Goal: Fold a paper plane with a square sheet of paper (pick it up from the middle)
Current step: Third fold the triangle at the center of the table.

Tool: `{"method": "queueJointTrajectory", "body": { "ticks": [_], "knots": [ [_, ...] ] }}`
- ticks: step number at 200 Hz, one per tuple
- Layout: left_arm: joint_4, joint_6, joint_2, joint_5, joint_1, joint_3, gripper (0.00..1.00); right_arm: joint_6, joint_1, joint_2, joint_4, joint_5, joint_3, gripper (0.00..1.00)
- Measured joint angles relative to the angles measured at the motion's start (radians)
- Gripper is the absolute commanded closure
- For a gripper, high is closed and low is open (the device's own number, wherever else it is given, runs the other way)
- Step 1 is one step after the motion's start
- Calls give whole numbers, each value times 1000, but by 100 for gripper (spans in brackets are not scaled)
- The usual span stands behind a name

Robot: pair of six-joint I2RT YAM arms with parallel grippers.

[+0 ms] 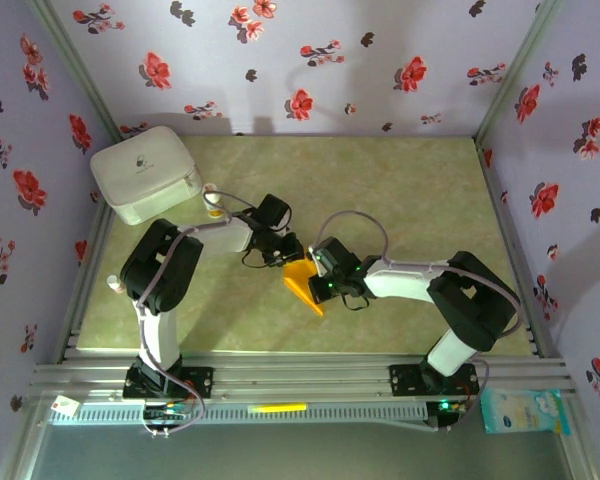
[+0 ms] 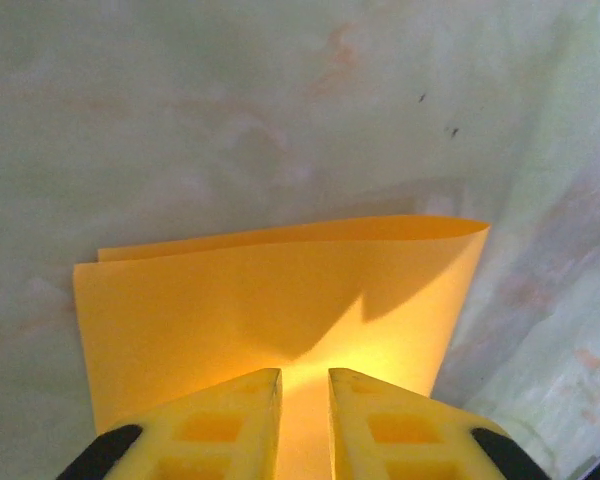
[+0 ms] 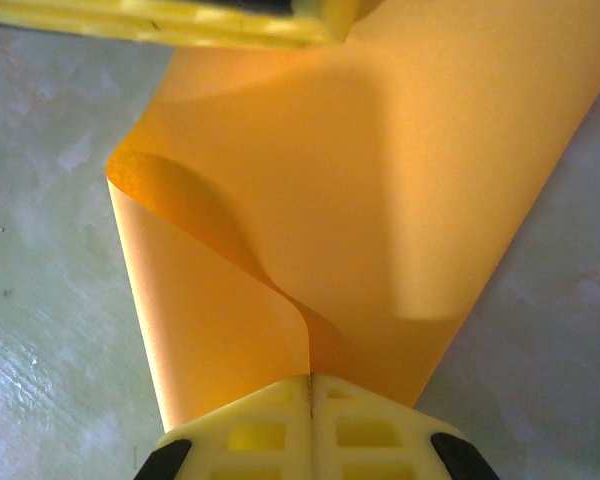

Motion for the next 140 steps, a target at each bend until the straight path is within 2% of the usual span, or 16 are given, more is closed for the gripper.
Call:
{"method": "queueJointTrajectory", "body": {
  "ticks": [24, 63, 100, 140],
  "knots": [
    [-4, -5, -64, -46, 0, -7, 83, 1, 0, 0, 3, 0, -2, 100],
    [79, -84, -264, -72, 0, -169, 100, 3, 0, 0, 10, 0, -4, 100],
    [274, -220, -366, -48, -31, -391, 100, 3, 0, 0, 20, 0, -8, 100],
    [447, -336, -353, -45, -122, -480, 100, 11, 0, 0, 31, 0, -13, 100]
  ]
}}
